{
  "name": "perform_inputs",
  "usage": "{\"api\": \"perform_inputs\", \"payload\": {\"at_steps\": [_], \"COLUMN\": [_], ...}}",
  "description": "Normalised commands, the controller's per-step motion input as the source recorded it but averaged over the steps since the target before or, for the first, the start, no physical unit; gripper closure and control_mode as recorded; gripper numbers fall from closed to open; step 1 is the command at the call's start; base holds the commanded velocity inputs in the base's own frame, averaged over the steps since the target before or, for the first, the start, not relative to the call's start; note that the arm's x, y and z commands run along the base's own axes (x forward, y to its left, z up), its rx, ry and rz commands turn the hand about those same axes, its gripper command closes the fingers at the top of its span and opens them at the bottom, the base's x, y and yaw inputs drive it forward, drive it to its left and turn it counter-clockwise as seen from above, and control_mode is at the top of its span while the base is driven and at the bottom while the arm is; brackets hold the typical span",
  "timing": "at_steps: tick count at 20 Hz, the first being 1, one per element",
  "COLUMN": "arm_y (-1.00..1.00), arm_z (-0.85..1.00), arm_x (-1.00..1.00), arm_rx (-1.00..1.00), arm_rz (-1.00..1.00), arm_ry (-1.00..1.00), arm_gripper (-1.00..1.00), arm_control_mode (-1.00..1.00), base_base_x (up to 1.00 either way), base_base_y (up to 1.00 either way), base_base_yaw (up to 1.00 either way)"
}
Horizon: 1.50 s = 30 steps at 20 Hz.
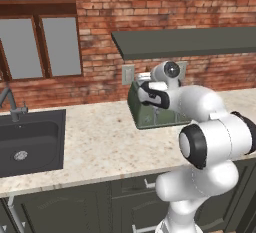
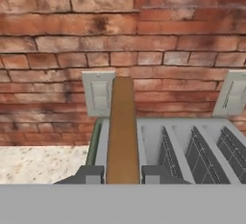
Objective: Start the toaster. Once the lever pops up, take the bread to the plate on the dining counter.
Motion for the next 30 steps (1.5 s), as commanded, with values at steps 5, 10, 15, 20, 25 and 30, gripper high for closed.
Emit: {"api": "perform_inputs", "payload": {"at_steps": [5,10,15,20,25,30], "arm_y": [0.00,0.00,0.00,-0.01,-0.11,-0.17], "arm_z": [0.01,0.14,0.45,0.50,0.42,0.24], "arm_x": [-0.46,-0.62,-0.73,-0.88,-0.89,-0.70], "arm_rx": [0.00,0.00,0.00,0.00,0.00,0.02], "arm_rz": [0.00,0.00,-0.01,-0.03,-0.03,-0.03], "arm_ry": [-0.04,-0.04,0.01,0.10,0.22,0.25], "arm_gripper": [1.00,1.00,1.00,1.00,1.00,1.00], "arm_control_mode": [-1.00,-1.00,-1.00,-1.00,-1.00,-1.00], "base_base_x": [0.00,0.00,0.00,0.00,0.00,0.00], "base_base_y": [0.00,0.00,0.00,0.00,0.00,0.00], "base_base_yaw": [0.00,0.00,0.00,0.00,0.00,0.00]}}
